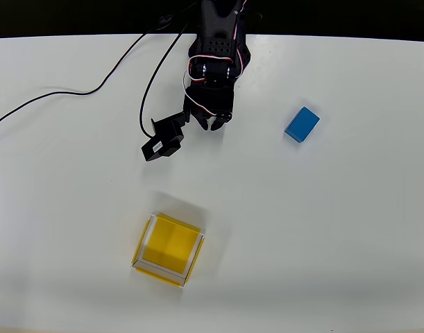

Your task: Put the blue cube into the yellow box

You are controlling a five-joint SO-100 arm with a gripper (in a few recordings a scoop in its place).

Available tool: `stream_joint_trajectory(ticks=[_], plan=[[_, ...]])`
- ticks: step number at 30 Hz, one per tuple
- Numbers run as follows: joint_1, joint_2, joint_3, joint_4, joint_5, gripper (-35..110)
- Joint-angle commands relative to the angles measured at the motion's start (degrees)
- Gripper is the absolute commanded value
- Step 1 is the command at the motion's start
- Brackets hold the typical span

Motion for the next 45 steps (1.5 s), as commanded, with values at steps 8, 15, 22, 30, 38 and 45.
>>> stream_joint_trajectory(ticks=[8,15,22,30,38,45], plan=[[-0.88,1.58,1.58,0.97,-2.55,5],[-0.79,-3.34,-5.45,-2.46,-3.16,8],[-3.96,-27.77,-38.76,-1.76,8.0,23],[-9.76,-47.37,-65.13,5.27,21.27,26],[-16.17,-62.75,-74.44,6.94,36.74,44],[-27.6,-72.77,-75.76,6.15,52.56,47]])
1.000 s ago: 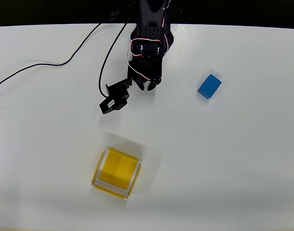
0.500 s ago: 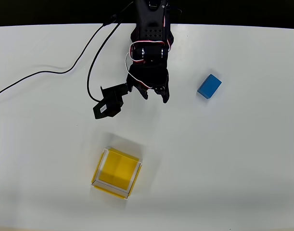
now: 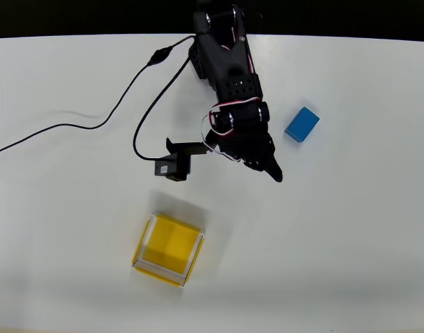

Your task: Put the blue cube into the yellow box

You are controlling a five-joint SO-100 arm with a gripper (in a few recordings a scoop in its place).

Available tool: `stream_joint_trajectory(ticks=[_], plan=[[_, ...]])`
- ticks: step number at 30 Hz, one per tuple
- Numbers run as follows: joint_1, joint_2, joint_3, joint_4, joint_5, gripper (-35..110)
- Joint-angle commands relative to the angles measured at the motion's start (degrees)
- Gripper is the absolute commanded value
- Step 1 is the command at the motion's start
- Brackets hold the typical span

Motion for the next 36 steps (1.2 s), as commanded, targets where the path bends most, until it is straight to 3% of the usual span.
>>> stream_joint_trajectory(ticks=[1,6,18,26,36], plan=[[-6.86,-2.11,-6.5,0.18,7.47,47],[-13.27,-7.29,-5.62,-0.09,19.78,47],[-30.94,-13.27,0.53,0.97,31.9,52],[-35.6,-16.52,4.31,1.49,31.2,56],[-35.6,-20.57,7.21,-5.8,28.3,56]])
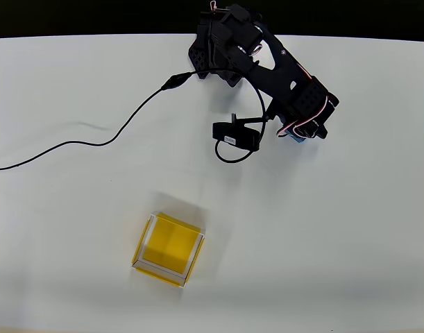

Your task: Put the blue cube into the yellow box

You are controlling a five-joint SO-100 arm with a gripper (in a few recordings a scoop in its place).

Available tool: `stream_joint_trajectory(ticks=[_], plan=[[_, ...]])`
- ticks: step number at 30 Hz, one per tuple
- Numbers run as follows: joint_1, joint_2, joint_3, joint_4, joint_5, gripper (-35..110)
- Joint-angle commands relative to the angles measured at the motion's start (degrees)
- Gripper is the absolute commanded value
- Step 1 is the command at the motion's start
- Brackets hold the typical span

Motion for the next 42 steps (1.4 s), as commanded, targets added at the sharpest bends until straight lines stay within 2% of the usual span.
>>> stream_joint_trajectory(ticks=[1,18,29,42], plan=[[-0.88,0.88,-0.88,-1.41,-0.88,56],[-3.52,-5.27,-0.44,-10.81,-2.64,52],[-4.04,-4.75,2.02,-14.77,-7.56,31],[1.05,-1.14,2.11,-13.45,-16.26,22]])
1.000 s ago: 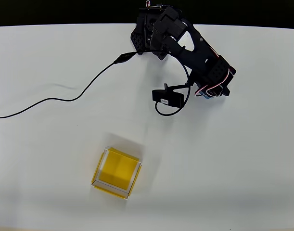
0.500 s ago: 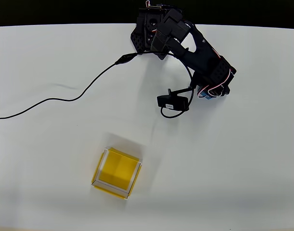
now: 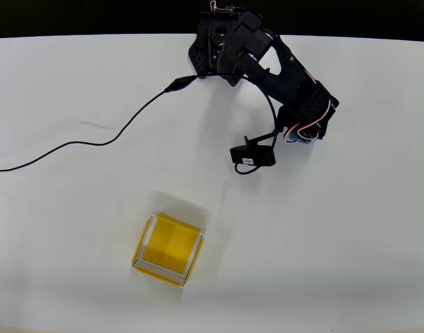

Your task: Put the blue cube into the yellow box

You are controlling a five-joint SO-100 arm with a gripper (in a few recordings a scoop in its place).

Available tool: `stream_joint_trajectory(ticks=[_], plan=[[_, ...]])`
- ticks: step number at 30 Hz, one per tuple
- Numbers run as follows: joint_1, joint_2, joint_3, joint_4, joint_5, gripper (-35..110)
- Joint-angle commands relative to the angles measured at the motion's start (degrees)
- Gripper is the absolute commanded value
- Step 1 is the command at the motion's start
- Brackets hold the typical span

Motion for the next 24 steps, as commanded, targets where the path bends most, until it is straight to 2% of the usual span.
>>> stream_joint_trajectory(ticks=[1,8,18,24], plan=[[2.99,5.8,0.18,2.37,-4.04,22],[14.33,10.55,-3.25,3.87,-14.5,22],[35.42,14.5,-16.96,4.75,-33.31,22],[41.4,16.44,-26.37,3.08,-40.43,23]])
